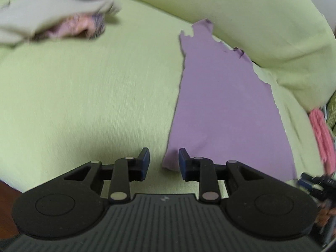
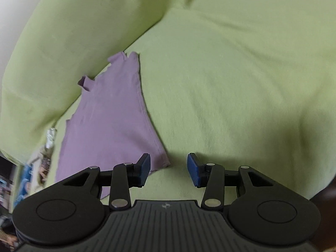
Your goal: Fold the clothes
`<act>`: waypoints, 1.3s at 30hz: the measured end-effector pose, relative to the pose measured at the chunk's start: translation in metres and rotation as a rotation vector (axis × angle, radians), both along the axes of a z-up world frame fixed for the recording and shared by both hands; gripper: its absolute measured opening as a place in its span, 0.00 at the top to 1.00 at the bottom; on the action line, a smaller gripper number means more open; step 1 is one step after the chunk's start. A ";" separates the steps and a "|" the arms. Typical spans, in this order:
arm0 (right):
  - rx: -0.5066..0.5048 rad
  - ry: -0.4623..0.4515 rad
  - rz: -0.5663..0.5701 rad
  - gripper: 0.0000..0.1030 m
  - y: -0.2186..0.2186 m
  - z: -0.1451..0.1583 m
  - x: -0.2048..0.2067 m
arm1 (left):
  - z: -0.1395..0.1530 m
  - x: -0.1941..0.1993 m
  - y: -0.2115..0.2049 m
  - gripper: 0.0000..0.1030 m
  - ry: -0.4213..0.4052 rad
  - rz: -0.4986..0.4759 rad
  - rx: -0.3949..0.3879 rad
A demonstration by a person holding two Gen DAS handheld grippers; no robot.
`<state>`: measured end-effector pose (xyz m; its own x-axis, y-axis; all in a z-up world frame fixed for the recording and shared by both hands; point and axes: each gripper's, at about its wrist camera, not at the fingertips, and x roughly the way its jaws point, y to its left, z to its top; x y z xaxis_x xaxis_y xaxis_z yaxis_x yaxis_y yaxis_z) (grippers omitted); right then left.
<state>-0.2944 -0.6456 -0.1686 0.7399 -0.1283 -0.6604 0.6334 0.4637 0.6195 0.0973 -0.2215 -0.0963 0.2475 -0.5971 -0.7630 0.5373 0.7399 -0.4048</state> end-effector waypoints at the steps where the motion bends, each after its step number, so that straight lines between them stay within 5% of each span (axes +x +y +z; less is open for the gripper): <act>1: 0.000 -0.007 0.002 0.58 -0.002 -0.002 0.004 | -0.002 -0.001 0.004 0.74 0.020 0.008 -0.012; 7: 0.000 -0.051 0.014 0.58 -0.010 -0.002 0.010 | -0.007 0.015 0.022 0.73 0.119 0.032 -0.125; 17: 0.012 -0.075 0.029 0.70 -0.020 -0.002 0.024 | -0.002 0.018 0.013 0.85 0.137 -0.024 -0.111; 20: 0.021 -0.078 0.043 0.89 -0.021 -0.001 0.029 | -0.008 0.019 0.011 0.98 0.187 -0.043 -0.108; 24: -0.014 -0.064 0.048 0.96 -0.018 0.006 0.029 | -0.002 0.022 0.005 1.00 0.135 -0.009 -0.090; 32: -0.057 -0.085 0.061 0.97 0.004 0.044 0.011 | 0.039 -0.022 0.016 1.00 -0.111 -0.074 -0.021; 39: -0.054 0.017 0.066 0.96 0.022 0.041 0.008 | 0.027 -0.051 0.006 1.00 -0.173 -0.141 0.102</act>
<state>-0.2864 -0.6238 -0.1276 0.7369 -0.1158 -0.6660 0.6105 0.5372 0.5820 0.0459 -0.2152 -0.0690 0.2993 -0.5574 -0.7744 0.6929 0.6850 -0.2251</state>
